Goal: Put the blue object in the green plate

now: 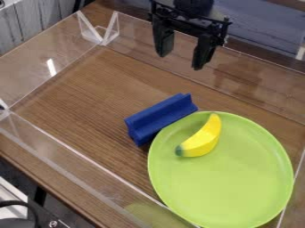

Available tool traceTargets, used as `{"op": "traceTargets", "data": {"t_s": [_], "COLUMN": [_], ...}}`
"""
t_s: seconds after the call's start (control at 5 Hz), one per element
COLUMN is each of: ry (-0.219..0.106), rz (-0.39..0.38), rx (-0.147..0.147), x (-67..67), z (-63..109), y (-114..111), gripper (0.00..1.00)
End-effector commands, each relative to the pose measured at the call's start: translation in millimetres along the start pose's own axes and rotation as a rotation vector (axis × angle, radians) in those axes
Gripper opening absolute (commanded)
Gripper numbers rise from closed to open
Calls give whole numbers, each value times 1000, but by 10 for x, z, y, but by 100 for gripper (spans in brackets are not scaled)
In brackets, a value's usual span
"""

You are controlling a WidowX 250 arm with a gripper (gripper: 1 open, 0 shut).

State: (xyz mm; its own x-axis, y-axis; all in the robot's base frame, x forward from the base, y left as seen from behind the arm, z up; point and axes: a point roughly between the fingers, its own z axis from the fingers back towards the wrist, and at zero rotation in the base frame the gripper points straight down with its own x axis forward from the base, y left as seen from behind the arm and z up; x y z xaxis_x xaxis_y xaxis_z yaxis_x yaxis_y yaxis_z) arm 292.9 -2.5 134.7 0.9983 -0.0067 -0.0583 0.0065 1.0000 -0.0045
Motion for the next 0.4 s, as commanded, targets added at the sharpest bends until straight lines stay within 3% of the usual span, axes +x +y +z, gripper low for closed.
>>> {"op": "traceTargets", "data": {"t_s": [0.0, 0.2], "ry": [1, -17], "rz": [-35, -88], "rx": [-2, 2], "x": [-56, -167], "z": [-84, -207], "y": [-13, -23], "gripper": [100, 100]}}
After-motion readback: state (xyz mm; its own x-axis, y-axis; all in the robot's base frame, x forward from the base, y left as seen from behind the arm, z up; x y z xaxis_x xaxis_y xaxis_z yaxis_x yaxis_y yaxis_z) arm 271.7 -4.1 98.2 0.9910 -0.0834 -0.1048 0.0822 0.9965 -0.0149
